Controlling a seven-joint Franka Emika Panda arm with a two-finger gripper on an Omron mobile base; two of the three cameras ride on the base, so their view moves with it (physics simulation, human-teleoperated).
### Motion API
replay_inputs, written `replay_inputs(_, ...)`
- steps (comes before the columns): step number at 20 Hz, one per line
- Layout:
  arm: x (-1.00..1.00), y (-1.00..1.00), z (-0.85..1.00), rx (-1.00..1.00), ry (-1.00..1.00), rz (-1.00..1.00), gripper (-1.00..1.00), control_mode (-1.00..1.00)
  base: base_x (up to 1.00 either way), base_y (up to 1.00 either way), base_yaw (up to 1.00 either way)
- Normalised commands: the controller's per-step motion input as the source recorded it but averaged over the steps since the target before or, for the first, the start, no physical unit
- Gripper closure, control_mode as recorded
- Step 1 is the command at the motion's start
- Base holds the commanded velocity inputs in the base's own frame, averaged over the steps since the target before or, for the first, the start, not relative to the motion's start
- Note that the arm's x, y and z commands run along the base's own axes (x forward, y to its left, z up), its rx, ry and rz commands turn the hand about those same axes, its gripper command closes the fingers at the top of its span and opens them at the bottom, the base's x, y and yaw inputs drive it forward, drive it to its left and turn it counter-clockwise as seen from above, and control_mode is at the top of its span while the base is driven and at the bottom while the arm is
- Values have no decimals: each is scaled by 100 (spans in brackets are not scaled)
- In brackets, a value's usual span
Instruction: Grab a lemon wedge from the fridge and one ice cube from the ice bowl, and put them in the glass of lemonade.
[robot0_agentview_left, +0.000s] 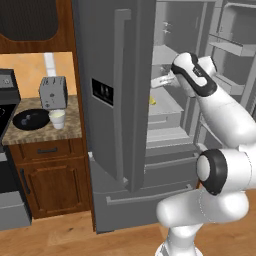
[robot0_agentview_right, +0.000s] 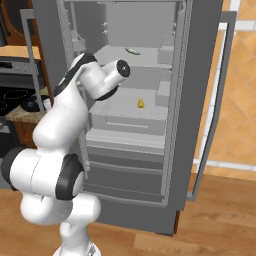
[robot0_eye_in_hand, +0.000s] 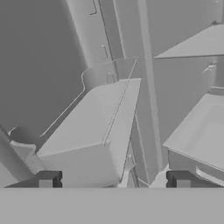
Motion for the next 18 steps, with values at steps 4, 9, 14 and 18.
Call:
replay_inputs(4, -28, 92, 4, 0, 0, 27, -100, -100, 0, 0, 0)
replay_inputs(9, -15, 100, 1, 0, -3, 29, -100, -100, 0, 0, 0)
replay_inputs(14, -34, 100, -1, 0, -6, 29, -100, -100, 0, 0, 0)
replay_inputs(18, -28, 98, 3, 0, -6, 25, -100, -100, 0, 0, 0)
